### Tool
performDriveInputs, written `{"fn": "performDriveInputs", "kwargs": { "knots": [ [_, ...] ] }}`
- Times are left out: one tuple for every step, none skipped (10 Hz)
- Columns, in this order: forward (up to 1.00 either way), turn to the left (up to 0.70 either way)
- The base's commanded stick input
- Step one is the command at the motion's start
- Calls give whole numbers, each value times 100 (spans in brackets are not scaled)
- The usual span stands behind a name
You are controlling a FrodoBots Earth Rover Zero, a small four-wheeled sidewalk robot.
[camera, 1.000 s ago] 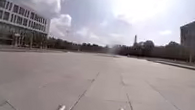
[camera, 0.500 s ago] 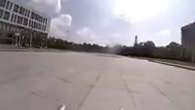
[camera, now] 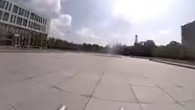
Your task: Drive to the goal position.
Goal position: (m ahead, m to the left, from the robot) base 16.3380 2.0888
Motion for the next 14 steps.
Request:
{"fn": "performDriveInputs", "kwargs": {
  "knots": [
    [70, 4],
    [70, 4],
    [70, 4],
    [70, 4],
    [70, 4],
    [70, 4],
    [70, 4],
    [70, 4],
    [70, 4],
    [70, 4],
    [70, 4],
    [70, 4],
    [70, 4],
    [70, 4]
  ]
}}
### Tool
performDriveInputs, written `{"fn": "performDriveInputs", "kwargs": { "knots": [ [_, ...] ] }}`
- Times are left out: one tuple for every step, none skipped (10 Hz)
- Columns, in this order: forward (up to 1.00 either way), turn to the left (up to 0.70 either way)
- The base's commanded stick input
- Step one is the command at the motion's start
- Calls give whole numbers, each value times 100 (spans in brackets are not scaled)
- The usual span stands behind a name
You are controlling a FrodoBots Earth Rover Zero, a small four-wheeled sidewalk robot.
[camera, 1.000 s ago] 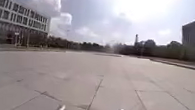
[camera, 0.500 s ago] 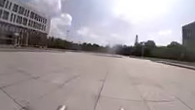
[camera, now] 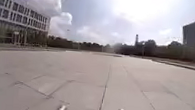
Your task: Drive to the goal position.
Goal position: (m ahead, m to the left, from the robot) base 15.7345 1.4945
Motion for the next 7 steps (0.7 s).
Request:
{"fn": "performDriveInputs", "kwargs": {
  "knots": [
    [70, 4],
    [70, 4],
    [70, 4],
    [70, 4],
    [70, 4],
    [70, 4],
    [70, 4]
  ]
}}
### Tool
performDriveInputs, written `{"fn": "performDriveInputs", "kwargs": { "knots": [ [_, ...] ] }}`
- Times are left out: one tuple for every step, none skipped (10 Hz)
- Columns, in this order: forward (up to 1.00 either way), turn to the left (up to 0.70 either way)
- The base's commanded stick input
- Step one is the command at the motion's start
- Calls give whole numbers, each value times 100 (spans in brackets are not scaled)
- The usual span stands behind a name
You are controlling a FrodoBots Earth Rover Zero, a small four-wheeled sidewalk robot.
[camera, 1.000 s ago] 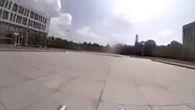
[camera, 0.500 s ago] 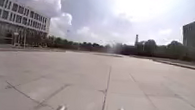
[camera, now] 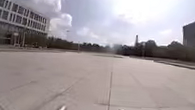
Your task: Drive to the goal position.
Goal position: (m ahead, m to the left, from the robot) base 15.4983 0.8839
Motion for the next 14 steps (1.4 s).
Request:
{"fn": "performDriveInputs", "kwargs": {
  "knots": [
    [70, 4],
    [70, 4],
    [70, 4],
    [70, 4],
    [70, 4],
    [70, 4],
    [70, 4],
    [70, 4],
    [70, 4],
    [70, 4],
    [70, 4],
    [70, 4],
    [70, 4],
    [70, 4]
  ]
}}
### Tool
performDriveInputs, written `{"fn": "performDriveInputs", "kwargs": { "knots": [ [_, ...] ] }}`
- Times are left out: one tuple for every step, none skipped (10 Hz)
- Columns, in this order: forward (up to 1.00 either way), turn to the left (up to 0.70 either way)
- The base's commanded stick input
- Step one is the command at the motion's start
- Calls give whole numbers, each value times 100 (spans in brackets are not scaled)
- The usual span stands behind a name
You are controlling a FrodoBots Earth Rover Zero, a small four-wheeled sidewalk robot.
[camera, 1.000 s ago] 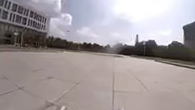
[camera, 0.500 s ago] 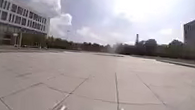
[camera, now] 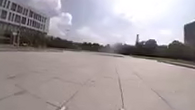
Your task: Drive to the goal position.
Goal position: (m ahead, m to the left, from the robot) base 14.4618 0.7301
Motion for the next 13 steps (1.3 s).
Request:
{"fn": "performDriveInputs", "kwargs": {
  "knots": [
    [70, 4],
    [70, 4],
    [70, 4],
    [70, 4],
    [70, 4],
    [70, 4],
    [70, 4],
    [70, 4],
    [70, 4],
    [70, 4],
    [70, 4],
    [70, 4],
    [70, 4]
  ]
}}
